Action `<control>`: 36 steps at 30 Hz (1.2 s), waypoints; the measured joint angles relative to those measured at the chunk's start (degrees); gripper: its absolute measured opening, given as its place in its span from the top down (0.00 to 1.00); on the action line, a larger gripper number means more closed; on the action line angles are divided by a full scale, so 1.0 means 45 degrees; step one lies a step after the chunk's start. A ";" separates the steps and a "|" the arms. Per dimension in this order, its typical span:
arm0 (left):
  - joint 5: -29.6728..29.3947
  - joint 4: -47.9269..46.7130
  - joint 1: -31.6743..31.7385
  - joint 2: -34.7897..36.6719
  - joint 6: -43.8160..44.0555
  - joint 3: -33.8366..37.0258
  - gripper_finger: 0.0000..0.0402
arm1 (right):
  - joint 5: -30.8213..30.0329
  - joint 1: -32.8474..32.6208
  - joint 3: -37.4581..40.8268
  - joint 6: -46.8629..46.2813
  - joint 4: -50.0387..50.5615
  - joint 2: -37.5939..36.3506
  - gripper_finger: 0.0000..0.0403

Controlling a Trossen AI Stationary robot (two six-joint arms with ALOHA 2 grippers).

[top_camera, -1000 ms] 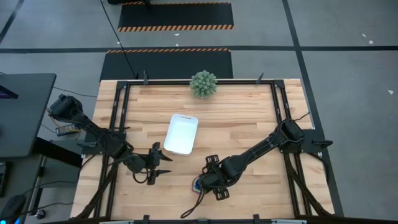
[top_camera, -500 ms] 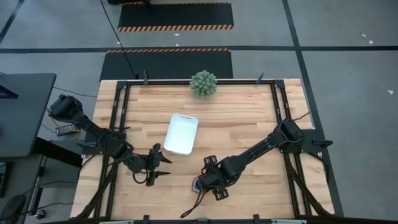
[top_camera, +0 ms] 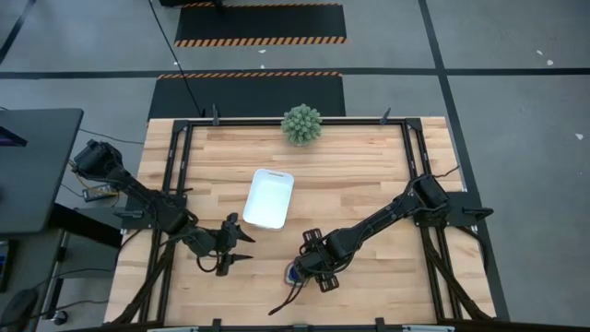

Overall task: Nest measuring cups in basket
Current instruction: Put the nested measuring cup into the white bin

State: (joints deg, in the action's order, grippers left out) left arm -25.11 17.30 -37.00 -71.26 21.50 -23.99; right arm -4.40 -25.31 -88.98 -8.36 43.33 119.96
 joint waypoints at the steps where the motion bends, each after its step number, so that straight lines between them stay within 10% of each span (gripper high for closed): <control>1: 0.0082 0.0004 -0.0038 0.0000 0.0005 0.0000 0.42 | 0.0004 0.0033 0.0048 0.0000 -0.0050 0.0000 0.35; 18: 0.0850 0.0026 -0.1417 -0.0072 0.0152 0.0000 0.42 | 0.0637 0.0055 0.0031 -0.2260 -0.0915 0.0000 0.52; 36: -0.0248 0.2180 -0.1426 -0.3547 0.1129 -0.0015 0.42 | -0.2031 0.0369 0.0022 -0.6413 -0.1747 0.0000 0.53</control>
State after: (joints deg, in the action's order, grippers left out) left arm -26.22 27.11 -43.42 -87.23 26.58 -24.05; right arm -13.54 -23.65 -88.88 -37.22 35.47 119.96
